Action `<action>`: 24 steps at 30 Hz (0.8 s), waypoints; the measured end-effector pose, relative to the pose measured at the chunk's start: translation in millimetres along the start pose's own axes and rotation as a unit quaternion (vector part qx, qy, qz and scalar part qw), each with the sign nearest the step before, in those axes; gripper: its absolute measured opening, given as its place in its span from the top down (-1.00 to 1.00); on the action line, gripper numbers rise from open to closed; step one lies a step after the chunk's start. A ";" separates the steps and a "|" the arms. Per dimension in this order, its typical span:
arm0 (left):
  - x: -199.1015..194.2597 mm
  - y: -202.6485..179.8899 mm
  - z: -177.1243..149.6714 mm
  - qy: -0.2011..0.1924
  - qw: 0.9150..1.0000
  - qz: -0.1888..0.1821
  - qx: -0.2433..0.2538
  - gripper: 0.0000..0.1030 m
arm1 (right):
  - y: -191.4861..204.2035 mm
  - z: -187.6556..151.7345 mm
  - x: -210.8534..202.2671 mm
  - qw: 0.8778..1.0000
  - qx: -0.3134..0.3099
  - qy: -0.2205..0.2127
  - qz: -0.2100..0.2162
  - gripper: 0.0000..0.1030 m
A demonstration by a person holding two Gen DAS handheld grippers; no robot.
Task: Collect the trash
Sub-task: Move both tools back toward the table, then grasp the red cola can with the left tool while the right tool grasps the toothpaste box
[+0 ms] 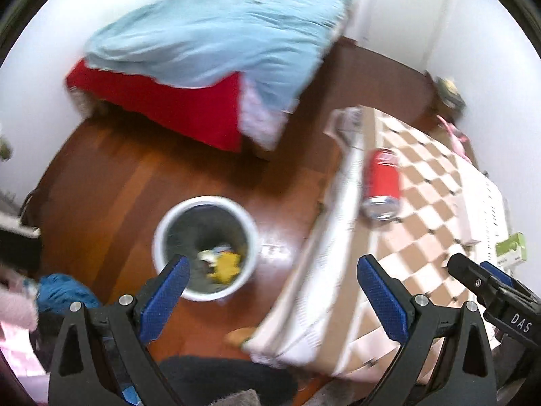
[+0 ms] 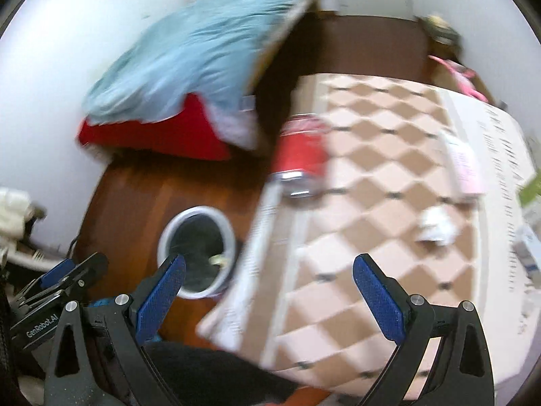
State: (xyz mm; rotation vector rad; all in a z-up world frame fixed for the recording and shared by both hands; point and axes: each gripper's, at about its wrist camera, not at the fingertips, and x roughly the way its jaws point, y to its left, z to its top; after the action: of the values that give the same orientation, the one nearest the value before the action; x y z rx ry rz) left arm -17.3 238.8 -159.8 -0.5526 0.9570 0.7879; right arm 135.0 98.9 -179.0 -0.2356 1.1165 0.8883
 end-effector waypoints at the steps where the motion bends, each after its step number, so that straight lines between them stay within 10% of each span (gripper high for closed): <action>1: 11.5 -17.7 8.4 0.007 1.000 -0.007 0.010 -0.97 | -15.0 5.3 1.4 1.000 0.009 0.000 -0.013 -0.95; 13: 161.1 -143.4 78.4 0.101 0.990 -0.018 0.095 -0.95 | -191.1 94.0 61.4 0.984 0.072 0.058 -0.155 -0.95; 24: 198.6 -167.1 71.4 0.139 0.983 -0.023 0.117 -0.95 | -242.9 123.1 132.2 0.972 0.050 0.151 -0.171 -0.94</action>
State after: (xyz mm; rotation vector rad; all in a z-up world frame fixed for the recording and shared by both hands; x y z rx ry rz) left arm 219.2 257.1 -286.9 -0.4835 1.2717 0.5552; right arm 412.9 78.9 -297.4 -0.4767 1.3482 0.4962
